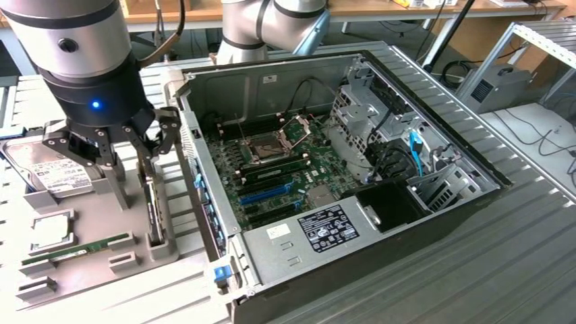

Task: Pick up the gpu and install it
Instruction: 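Pick up the gpu and move the gpu toward the slot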

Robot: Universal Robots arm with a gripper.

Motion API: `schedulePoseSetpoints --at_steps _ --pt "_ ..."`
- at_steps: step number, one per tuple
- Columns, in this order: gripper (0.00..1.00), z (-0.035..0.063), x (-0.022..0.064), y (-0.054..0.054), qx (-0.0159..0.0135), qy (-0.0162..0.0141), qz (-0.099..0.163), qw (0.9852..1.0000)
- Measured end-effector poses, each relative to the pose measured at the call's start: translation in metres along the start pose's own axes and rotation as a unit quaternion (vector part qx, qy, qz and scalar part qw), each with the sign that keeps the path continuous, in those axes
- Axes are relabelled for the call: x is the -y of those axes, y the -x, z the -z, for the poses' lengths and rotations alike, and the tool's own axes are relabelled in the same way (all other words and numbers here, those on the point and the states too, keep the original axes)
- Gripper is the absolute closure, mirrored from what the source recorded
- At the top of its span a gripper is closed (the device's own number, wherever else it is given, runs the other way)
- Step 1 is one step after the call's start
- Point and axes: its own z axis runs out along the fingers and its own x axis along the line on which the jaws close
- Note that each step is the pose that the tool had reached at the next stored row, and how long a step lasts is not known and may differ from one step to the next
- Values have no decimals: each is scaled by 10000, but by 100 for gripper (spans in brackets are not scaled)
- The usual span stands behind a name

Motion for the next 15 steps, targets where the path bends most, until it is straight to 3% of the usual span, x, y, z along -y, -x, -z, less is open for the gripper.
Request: schedulePoseSetpoints --at_steps 7,15 --pt "58 -128 6 -3 0 0 0 10000" --pt "58 -149 7 -3 0 0 0 10000"
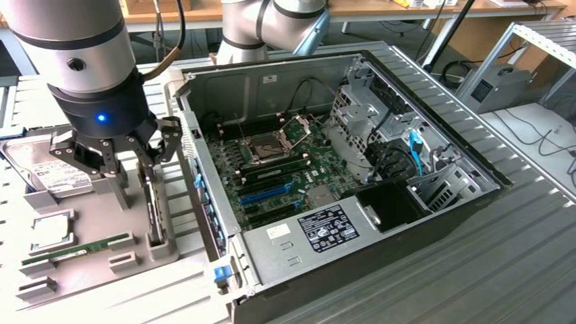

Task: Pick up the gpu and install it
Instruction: 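Pick up the gpu and move the gpu toward the slot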

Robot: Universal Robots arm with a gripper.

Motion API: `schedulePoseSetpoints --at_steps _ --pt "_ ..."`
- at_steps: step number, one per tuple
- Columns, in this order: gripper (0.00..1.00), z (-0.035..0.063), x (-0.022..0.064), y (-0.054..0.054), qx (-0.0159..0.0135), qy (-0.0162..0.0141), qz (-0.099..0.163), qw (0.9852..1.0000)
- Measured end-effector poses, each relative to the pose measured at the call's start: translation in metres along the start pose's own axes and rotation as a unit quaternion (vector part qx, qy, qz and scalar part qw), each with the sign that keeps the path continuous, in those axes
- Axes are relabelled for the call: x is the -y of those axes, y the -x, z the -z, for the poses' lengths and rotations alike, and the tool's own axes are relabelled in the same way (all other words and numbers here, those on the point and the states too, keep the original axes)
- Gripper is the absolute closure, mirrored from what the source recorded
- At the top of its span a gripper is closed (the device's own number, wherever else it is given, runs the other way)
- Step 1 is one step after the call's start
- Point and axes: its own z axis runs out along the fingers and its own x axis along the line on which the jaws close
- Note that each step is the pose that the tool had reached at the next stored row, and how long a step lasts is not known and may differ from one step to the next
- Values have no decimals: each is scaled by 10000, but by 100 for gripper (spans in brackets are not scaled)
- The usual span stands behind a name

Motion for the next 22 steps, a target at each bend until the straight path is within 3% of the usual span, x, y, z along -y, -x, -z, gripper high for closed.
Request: schedulePoseSetpoints --at_steps 22 --pt "58 -20 -5 69 1 0 0 10000"
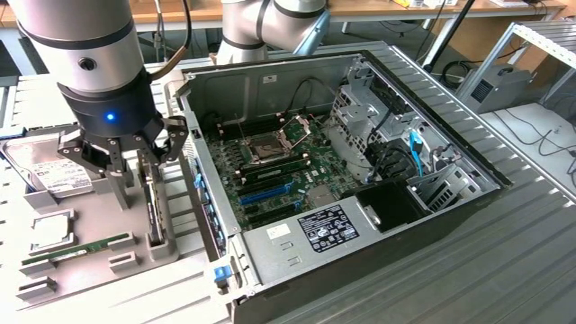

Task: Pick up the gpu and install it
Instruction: 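Pick up the gpu and move the gpu toward the slot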

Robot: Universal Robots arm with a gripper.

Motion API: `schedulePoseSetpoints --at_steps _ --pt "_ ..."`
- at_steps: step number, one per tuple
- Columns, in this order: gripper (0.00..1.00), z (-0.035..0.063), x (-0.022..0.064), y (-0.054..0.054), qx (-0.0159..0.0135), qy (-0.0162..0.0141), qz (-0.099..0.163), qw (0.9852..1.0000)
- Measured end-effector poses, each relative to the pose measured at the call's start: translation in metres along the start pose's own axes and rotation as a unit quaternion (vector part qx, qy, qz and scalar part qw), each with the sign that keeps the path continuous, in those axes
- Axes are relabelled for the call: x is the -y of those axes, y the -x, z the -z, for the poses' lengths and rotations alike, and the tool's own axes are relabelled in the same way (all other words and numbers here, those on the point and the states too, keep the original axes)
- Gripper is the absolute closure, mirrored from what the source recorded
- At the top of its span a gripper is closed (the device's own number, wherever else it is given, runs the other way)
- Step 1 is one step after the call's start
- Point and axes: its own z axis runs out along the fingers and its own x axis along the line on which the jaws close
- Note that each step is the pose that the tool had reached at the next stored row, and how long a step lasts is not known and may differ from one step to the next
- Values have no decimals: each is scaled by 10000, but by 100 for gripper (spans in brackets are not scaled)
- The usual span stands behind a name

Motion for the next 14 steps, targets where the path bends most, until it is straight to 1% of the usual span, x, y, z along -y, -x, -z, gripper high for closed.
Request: schedulePoseSetpoints --at_steps 1,3,10,14 --pt "58 -11 1 -1 0 0 0 10000" --pt "58 -70 3 -2 0 0 0 10000" --pt "58 -190 9 -5 0 0 0 10000" --pt "58 -232 11 -5 0 0 0 10000"
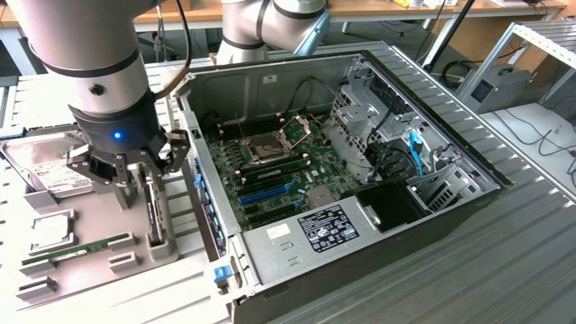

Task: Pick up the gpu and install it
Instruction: 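Pick up the gpu and move the gpu toward the slot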

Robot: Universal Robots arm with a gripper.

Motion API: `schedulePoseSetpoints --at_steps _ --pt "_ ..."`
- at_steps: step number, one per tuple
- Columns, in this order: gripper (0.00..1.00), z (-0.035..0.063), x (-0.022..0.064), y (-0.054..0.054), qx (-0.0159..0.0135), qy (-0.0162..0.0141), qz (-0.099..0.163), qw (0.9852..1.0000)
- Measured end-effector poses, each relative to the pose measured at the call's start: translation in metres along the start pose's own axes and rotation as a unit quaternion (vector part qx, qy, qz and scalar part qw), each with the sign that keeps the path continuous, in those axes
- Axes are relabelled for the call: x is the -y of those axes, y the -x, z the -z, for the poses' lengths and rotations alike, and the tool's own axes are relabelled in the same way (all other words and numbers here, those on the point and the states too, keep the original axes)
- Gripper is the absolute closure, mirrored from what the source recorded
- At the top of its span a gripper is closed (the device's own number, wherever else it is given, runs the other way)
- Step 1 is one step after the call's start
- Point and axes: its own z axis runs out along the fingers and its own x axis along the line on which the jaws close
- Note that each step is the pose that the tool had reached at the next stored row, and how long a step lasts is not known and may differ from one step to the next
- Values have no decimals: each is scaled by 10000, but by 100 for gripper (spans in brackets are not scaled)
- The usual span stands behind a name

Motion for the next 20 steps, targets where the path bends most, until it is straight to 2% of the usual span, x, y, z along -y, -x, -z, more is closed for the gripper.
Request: schedulePoseSetpoints --at_steps 10,20 --pt "58 -126 6 -3 0 0 0 10000" --pt "58 -185 9 -8 0 0 0 10000"
